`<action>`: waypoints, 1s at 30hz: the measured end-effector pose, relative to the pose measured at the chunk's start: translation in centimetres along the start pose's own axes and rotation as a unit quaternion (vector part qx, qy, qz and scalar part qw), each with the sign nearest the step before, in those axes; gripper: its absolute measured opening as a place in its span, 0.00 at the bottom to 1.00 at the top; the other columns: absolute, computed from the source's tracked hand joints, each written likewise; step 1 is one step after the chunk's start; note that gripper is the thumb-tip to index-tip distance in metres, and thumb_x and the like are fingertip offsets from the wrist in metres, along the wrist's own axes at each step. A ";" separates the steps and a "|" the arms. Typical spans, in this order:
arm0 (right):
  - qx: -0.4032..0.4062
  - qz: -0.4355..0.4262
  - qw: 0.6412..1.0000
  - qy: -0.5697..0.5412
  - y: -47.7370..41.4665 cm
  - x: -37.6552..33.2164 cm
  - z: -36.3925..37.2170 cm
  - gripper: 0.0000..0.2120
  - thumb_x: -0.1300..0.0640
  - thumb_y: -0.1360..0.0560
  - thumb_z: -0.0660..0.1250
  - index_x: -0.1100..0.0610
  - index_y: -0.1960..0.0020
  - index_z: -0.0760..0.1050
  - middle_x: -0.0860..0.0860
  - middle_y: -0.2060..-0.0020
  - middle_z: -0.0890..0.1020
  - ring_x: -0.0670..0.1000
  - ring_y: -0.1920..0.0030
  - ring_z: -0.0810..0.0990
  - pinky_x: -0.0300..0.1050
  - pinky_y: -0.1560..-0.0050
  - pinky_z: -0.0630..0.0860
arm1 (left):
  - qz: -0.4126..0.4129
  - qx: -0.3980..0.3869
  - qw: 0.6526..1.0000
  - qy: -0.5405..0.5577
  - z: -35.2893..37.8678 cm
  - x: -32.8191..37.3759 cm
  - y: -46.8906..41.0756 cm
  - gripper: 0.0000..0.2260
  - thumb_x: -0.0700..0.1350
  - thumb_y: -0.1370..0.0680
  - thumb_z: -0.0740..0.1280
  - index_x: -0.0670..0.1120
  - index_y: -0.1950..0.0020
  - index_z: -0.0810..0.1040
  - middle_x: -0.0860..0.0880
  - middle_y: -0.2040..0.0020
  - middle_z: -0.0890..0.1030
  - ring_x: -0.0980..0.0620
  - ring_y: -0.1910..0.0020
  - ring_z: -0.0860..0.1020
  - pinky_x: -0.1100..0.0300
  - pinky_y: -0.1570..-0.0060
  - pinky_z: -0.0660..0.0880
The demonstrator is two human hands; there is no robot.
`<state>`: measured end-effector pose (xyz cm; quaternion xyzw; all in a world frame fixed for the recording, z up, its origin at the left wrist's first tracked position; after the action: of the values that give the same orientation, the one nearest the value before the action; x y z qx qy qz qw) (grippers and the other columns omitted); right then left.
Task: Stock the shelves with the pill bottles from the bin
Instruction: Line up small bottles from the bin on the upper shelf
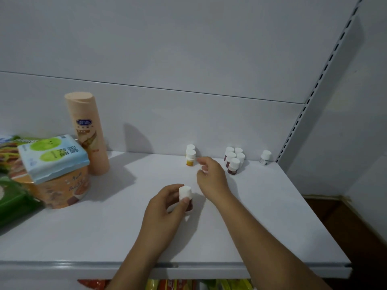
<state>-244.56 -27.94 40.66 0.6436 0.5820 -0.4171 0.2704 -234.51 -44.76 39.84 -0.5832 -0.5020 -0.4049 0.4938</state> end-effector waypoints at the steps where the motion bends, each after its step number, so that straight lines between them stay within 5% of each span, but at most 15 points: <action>1: -0.020 -0.007 1.000 -0.013 1.7 -0.3 -0.7 0.20 0.67 0.22 0.60 0.51 0.38 0.81 0.45 0.41 0.84 0.46 0.40 0.81 0.43 0.35 0.76 | -0.001 0.005 1.000 0.018 0.0 0.0 0.0 0.11 0.46 0.18 0.71 0.57 0.37 0.81 0.58 0.45 0.87 0.58 0.46 0.86 0.54 0.43 0.83; 3: -0.075 0.007 0.995 -0.069 5.1 -0.3 -1.5 0.20 0.69 0.23 0.60 0.51 0.44 0.84 0.44 0.49 0.87 0.45 0.48 0.85 0.44 0.42 0.79 | -0.002 0.007 0.999 0.039 -0.1 0.2 0.0 0.10 0.46 0.18 0.71 0.55 0.38 0.81 0.56 0.46 0.87 0.57 0.48 0.86 0.50 0.45 0.84; 9: -0.127 -0.045 0.987 -0.084 10.2 -1.3 -2.1 0.19 0.61 0.25 0.74 0.45 0.38 0.80 0.42 0.49 0.85 0.40 0.47 0.84 0.39 0.46 0.81 | 0.011 -0.007 1.000 0.017 -0.2 0.6 0.1 0.09 0.47 0.19 0.72 0.54 0.38 0.82 0.56 0.49 0.88 0.57 0.48 0.86 0.53 0.45 0.83; 16: -0.125 -0.069 0.986 -0.082 10.9 -0.8 -3.1 0.15 0.55 0.25 0.76 0.45 0.40 0.81 0.42 0.51 0.86 0.43 0.49 0.85 0.44 0.46 0.84 | 0.080 -0.032 0.993 -0.082 1.2 1.2 0.6 0.08 0.54 0.18 0.69 0.59 0.40 0.82 0.65 0.46 0.85 0.66 0.44 0.82 0.71 0.48 0.75; 23: 0.030 -0.061 0.996 -0.052 7.7 3.4 -8.5 0.16 0.60 0.25 0.75 0.48 0.39 0.80 0.43 0.49 0.84 0.40 0.54 0.82 0.31 0.53 0.75 | 0.091 -0.045 0.966 -0.237 3.5 0.9 0.8 0.25 0.69 0.22 0.63 0.63 0.27 0.72 0.65 0.31 0.74 0.61 0.32 0.73 0.54 0.33 0.75; 27: 0.125 -0.022 0.992 -0.005 4.0 7.1 -12.9 0.08 0.60 0.22 0.70 0.53 0.45 0.80 0.48 0.54 0.84 0.47 0.55 0.84 0.42 0.53 0.76 | 0.132 -0.034 0.913 -0.385 5.8 1.5 1.3 0.29 0.71 0.20 0.56 0.59 0.23 0.69 0.58 0.25 0.73 0.54 0.25 0.69 0.51 0.27 0.69; 30: 0.125 0.009 0.992 0.019 1.3 9.1 -14.2 0.08 0.60 0.22 0.68 0.54 0.44 0.79 0.49 0.53 0.84 0.52 0.51 0.84 0.47 0.49 0.79 | 0.126 -0.037 0.877 -0.463 6.9 0.6 1.9 0.35 0.73 0.21 0.48 0.57 0.21 0.68 0.56 0.24 0.72 0.53 0.24 0.69 0.51 0.24 0.65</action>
<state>-240.36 -11.60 39.88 0.6853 0.5248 -0.4717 0.1802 -232.75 -37.87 38.84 -0.7802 -0.5802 -0.0408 0.2302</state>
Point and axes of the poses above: each hand's wrist, its own y-axis away from the middle knuckle, its own z-axis out of the palm, x = y × z, the point moved 4 cm from there along -y, towards the middle knuckle
